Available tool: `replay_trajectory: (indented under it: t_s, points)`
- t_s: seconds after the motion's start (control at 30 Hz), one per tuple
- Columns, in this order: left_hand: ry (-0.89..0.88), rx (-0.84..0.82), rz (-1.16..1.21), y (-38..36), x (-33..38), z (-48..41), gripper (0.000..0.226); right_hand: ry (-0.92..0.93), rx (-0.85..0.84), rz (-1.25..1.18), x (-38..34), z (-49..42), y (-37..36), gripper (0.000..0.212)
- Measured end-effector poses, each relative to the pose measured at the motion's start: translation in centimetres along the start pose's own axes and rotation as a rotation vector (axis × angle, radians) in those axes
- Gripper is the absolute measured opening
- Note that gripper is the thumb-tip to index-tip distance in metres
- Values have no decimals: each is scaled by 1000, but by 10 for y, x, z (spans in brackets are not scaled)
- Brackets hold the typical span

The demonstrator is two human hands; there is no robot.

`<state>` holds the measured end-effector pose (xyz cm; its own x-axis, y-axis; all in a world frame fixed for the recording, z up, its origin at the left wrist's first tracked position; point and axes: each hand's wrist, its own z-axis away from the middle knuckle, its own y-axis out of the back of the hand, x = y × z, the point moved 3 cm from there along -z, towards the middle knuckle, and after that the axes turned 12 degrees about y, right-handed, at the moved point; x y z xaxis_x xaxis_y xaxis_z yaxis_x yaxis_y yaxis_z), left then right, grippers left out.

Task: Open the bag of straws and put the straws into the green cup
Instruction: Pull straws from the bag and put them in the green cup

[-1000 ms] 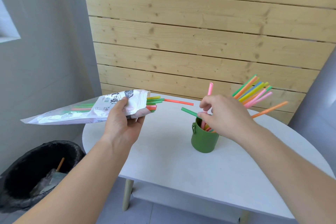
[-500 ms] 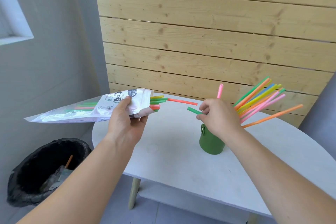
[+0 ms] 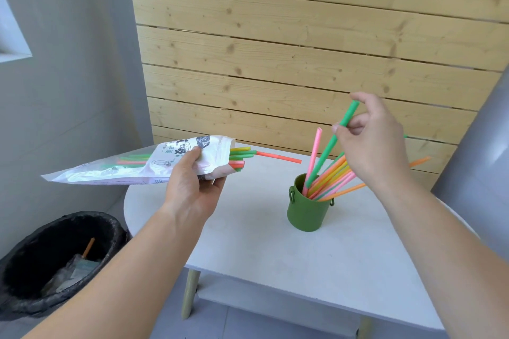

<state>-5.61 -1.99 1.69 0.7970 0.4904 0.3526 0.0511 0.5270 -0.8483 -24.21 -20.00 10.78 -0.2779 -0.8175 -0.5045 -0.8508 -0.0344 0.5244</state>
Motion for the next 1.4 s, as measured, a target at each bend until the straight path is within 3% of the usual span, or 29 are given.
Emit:
replay_trajectory:
  t_s: [0.1, 0.2, 0.27, 0.47, 0.63, 0.77, 0.9, 0.97, 1.07, 1.17, 1.27, 1.4]
  points:
    - [10, -3, -10, -3, -8, 2, 16, 10, -110, 96, 8, 5, -10, 53]
    - [27, -37, -24, -6, -15, 3, 11, 22, -275, 232, 15, 8, -15, 25]
    - [35, -54, -46, -8, -18, 4, 12, 54, -355, 334, 15, 8, -14, 18]
    - [42, -87, -39, -10, -21, 4, 8, 196, -430, 745, 7, 11, -9, 52]
    - [29, -41, -58, -7, -21, 0, 10, 187, -495, 782, 7, 16, -13, 59]
    - [17, -12, -62, -5, -21, -1, 20, 175, -354, 587, 3, 12, -9, 52]
    - [15, -22, -54, -8, -20, 2, 7, 213, -187, 180, -10, 10, -4, 34]
    - [16, -34, -60, -11, -19, 4, 9, 214, -205, 31, -19, 14, -8, 27]
    - [25, -77, -59, -16, -19, 7, 15, 196, -284, 14, -28, 24, -21, 33]
    - [8, -90, -55, -19, -17, 10, 19, 37, -342, -66, -28, 34, -34, 47]
    - [-43, -120, -145, -22, -20, 13, 13, -167, -322, -401, -31, 41, -47, 39]
    - [-84, -119, -248, -25, -28, 18, 22, -365, -289, -741, -32, 44, -57, 30]
